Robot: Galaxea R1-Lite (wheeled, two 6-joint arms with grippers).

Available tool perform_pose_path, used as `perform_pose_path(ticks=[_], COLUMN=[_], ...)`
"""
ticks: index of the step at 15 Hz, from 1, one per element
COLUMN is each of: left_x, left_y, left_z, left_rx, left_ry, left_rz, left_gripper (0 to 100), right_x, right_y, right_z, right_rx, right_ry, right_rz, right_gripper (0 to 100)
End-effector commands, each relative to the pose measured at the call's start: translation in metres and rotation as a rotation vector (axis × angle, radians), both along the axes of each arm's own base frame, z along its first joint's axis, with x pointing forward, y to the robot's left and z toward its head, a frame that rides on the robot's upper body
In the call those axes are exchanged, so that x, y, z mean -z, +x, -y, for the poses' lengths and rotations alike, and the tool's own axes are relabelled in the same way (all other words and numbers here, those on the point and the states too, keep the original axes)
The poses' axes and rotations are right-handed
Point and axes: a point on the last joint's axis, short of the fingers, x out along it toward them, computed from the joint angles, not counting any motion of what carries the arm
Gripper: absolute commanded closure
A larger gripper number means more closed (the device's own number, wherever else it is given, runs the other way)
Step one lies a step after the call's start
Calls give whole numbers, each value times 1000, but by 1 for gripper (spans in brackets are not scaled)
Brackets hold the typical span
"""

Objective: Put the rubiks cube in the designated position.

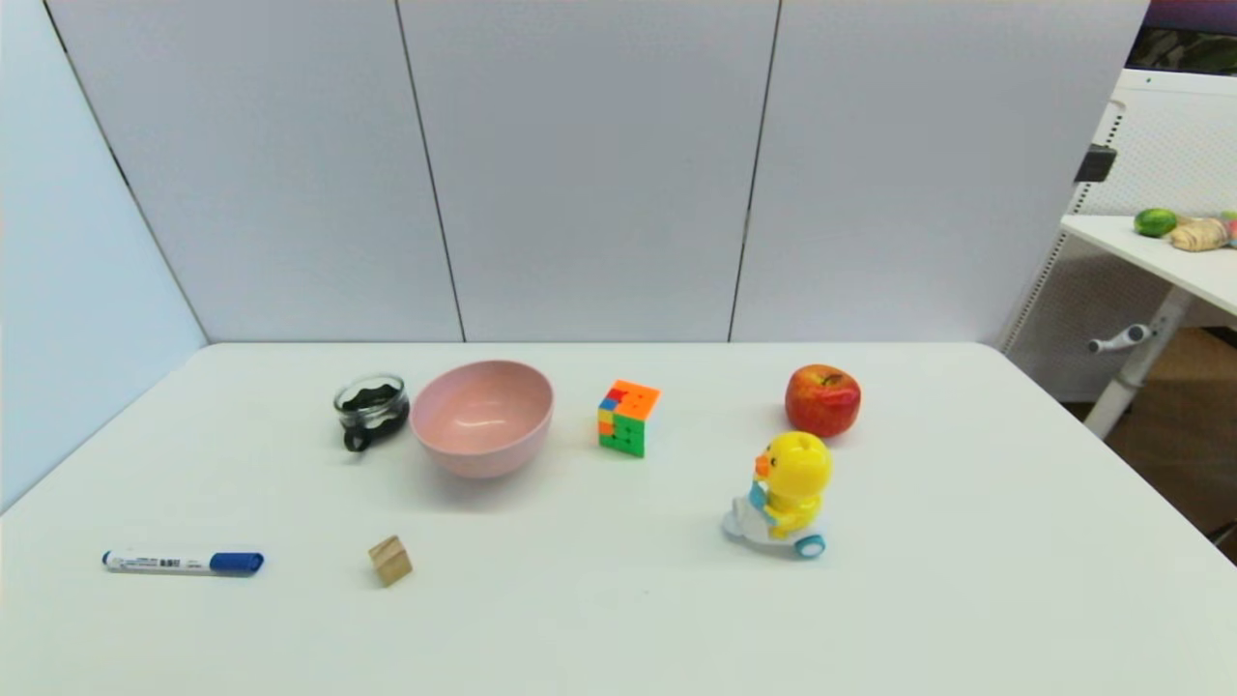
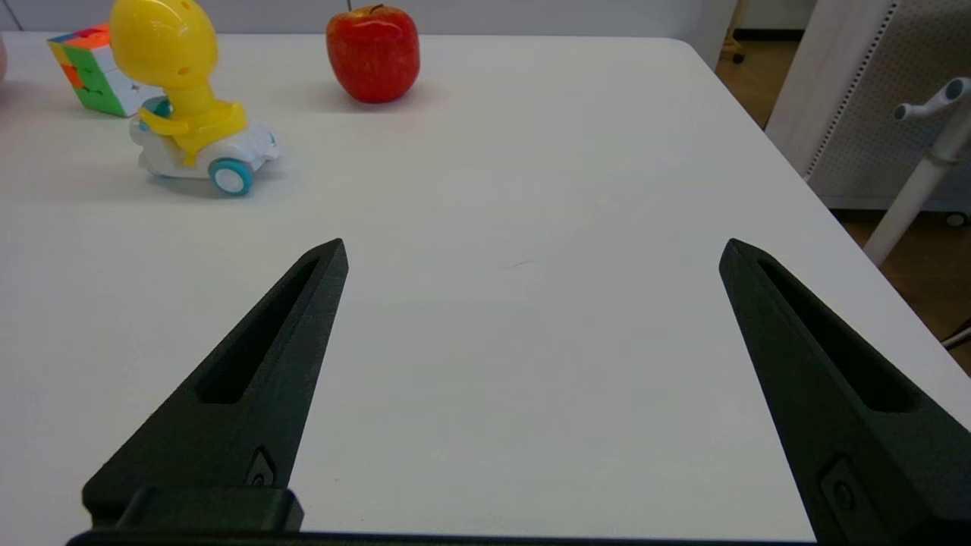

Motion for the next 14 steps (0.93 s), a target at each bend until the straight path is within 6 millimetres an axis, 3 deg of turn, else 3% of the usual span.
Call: perform_pose_path(ticks=[1,14], left_x=[0,0], left_y=[0,0], left_z=[0,0], left_rx=[0,0], left_ry=[0,0], left_rz=[-3,-3], left_gripper=[0,0], right_x=[0,0], right_y=[0,0], right_z=[0,0], right_rx=[0,0], right_ry=[-1,10], right_rz=[-1,-1], right_gripper=[0,0])
